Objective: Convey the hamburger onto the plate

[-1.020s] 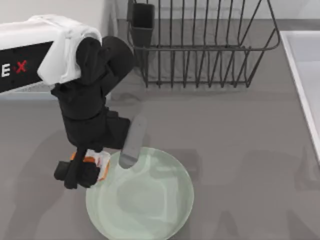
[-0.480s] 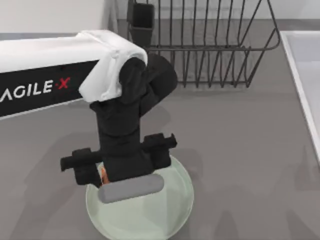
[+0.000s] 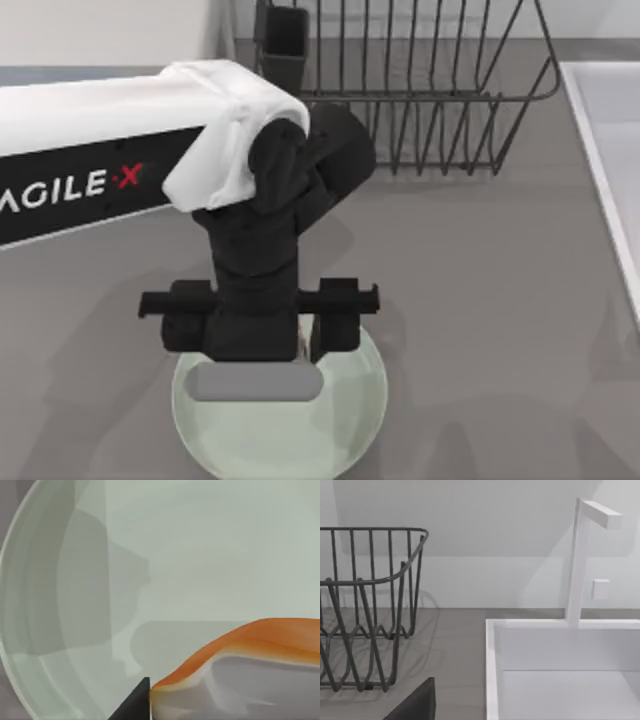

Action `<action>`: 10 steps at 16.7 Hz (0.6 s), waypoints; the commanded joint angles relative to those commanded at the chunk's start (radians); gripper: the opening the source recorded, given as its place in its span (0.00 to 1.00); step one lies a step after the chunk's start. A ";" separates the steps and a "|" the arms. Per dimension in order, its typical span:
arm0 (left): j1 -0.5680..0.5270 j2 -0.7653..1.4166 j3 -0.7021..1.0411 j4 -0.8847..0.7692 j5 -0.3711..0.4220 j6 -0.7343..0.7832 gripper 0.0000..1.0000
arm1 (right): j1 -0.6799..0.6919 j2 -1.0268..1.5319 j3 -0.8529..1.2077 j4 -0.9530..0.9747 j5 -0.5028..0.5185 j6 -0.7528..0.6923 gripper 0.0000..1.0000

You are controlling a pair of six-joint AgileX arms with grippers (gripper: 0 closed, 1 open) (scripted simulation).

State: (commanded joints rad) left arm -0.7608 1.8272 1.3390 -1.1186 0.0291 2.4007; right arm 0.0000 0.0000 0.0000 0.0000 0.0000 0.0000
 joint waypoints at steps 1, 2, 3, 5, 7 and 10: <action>0.000 0.000 0.000 0.000 0.000 0.000 0.00 | 0.000 0.000 0.000 0.000 0.000 0.000 1.00; 0.000 0.000 0.000 0.000 0.000 0.000 0.00 | 0.000 0.000 0.000 0.000 0.000 0.000 1.00; 0.005 0.004 -0.003 -0.001 0.000 0.000 0.00 | 0.000 0.000 0.000 0.000 0.000 0.000 1.00; 0.004 0.010 -0.020 0.016 0.000 0.000 0.00 | 0.000 0.000 0.000 0.000 0.000 0.000 1.00; 0.003 0.025 -0.052 0.070 0.000 0.000 0.00 | 0.000 0.000 0.000 0.000 0.000 0.000 1.00; 0.002 0.049 -0.101 0.157 0.000 0.000 0.00 | 0.000 0.000 0.000 0.000 0.000 0.000 1.00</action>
State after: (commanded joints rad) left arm -0.7591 1.8759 1.2377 -0.9618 0.0296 2.4009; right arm 0.0000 0.0000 0.0000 0.0000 0.0000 0.0000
